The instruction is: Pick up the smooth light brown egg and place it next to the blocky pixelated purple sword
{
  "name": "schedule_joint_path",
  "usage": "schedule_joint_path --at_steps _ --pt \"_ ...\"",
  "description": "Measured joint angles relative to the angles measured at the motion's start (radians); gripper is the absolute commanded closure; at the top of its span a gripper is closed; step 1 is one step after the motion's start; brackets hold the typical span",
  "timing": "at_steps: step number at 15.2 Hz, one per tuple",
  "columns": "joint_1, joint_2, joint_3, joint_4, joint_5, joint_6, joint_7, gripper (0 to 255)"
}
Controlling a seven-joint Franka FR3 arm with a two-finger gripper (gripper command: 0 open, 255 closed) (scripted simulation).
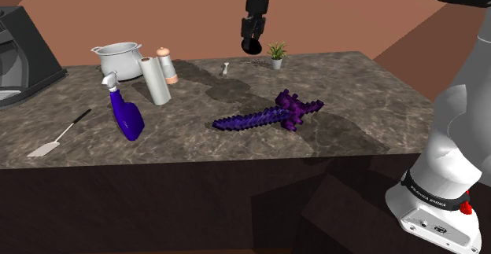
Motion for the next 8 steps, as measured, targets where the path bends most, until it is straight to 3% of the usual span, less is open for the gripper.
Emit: schedule_joint_path --at_steps 4,8 --pt "0.008 0.119 0.029 0.155 0.042 -0.036 0.058 255" --pt "0.02 0.135 0.037 0.135 0.048 0.001 0.069 255"
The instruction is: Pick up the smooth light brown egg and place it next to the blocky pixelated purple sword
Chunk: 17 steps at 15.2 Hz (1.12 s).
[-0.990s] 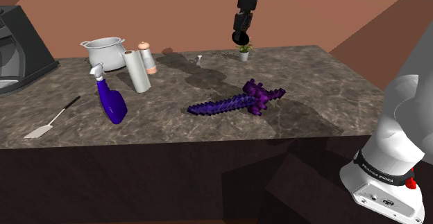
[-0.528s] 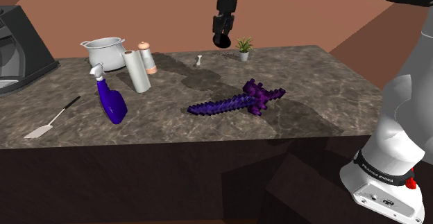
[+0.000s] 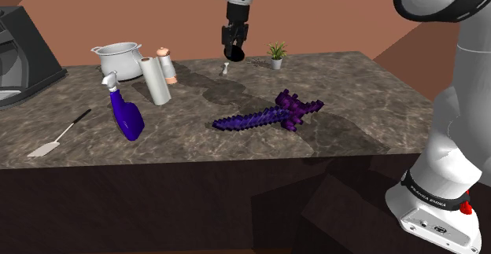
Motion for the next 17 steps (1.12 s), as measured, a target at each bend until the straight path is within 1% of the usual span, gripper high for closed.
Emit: schedule_joint_path --at_steps 11,17 --pt "0.014 0.004 0.007 -0.141 0.013 0.141 -0.028 255" --pt "0.017 0.019 0.013 -0.198 0.027 0.21 -0.046 255"
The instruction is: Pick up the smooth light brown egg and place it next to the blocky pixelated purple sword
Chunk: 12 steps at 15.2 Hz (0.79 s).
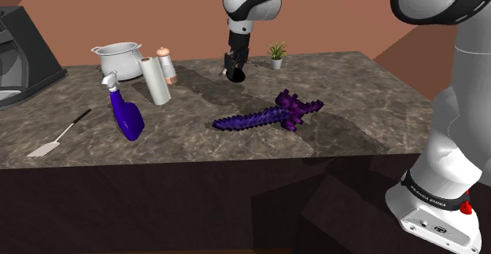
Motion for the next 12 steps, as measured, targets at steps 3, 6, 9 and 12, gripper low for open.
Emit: schedule_joint_path --at_steps 3,6,9,12 --pt "-0.001 0.01 0.004 -0.027 0.01 0.035 -0.012 255" --pt "-0.002 0.023 0.008 -0.053 0.021 0.071 -0.024 255" --pt "-0.003 0.031 0.012 -0.077 0.031 0.101 -0.036 255" --pt "-0.007 0.049 0.018 -0.095 0.045 0.134 -0.049 255"
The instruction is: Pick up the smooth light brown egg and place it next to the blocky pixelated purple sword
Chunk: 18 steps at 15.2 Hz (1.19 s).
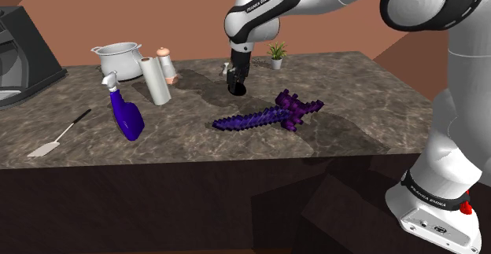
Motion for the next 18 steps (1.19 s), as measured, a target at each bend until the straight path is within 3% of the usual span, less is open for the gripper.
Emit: schedule_joint_path --at_steps 9,15,16,18 --pt "-0.008 0.049 0.02 -0.046 0.04 0.088 -0.035 255" --pt "-0.01 0.053 0.022 -0.046 0.043 0.092 -0.038 255" --pt "-0.01 0.054 0.022 -0.046 0.043 0.092 -0.038 0" --pt "-0.01 0.054 0.022 -0.046 0.043 0.092 -0.038 0"
